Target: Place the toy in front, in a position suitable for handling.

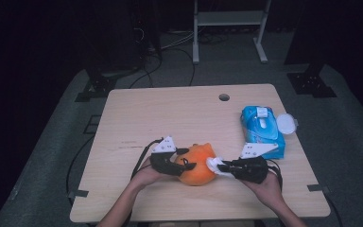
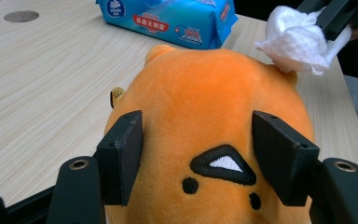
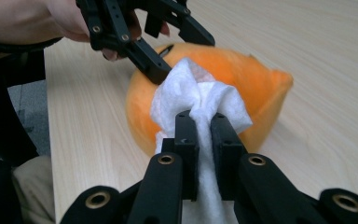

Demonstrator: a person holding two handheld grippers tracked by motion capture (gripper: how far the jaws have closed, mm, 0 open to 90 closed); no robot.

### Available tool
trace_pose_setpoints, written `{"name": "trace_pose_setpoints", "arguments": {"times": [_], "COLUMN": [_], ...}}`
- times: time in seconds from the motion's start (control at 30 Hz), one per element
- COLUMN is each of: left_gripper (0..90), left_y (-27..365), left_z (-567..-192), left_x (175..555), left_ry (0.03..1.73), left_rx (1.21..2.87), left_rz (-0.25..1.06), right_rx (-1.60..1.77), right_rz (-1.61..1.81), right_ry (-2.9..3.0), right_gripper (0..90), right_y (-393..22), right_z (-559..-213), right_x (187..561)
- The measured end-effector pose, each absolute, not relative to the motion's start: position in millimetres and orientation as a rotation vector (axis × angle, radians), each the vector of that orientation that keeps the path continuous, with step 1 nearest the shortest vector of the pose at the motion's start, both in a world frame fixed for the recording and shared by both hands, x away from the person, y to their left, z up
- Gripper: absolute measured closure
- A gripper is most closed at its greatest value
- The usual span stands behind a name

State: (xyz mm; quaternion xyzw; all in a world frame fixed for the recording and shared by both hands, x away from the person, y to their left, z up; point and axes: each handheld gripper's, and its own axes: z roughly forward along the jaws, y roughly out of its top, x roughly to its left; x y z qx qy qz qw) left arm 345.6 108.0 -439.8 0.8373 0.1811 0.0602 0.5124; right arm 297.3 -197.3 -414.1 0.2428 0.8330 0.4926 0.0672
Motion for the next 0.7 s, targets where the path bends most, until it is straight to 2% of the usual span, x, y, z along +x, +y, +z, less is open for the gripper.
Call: {"name": "trace_pose_setpoints", "arguments": {"times": [0.47,0.7], "left_gripper": [35.7,35.7], "left_y": [106,107], "left_z": [-439,-439], "left_x": [350,351], "left_ry": [0.473,0.469], "left_rx": [2.011,2.011], "left_rz": [0.154,0.138], "right_rx": [0.56,0.705], "right_rz": [1.392,1.431], "right_ry": [2.565,2.517], "right_gripper": [82.5,82.5], "right_y": [-164,-193], "right_z": [-416,-417], "right_x": [295,304]}}
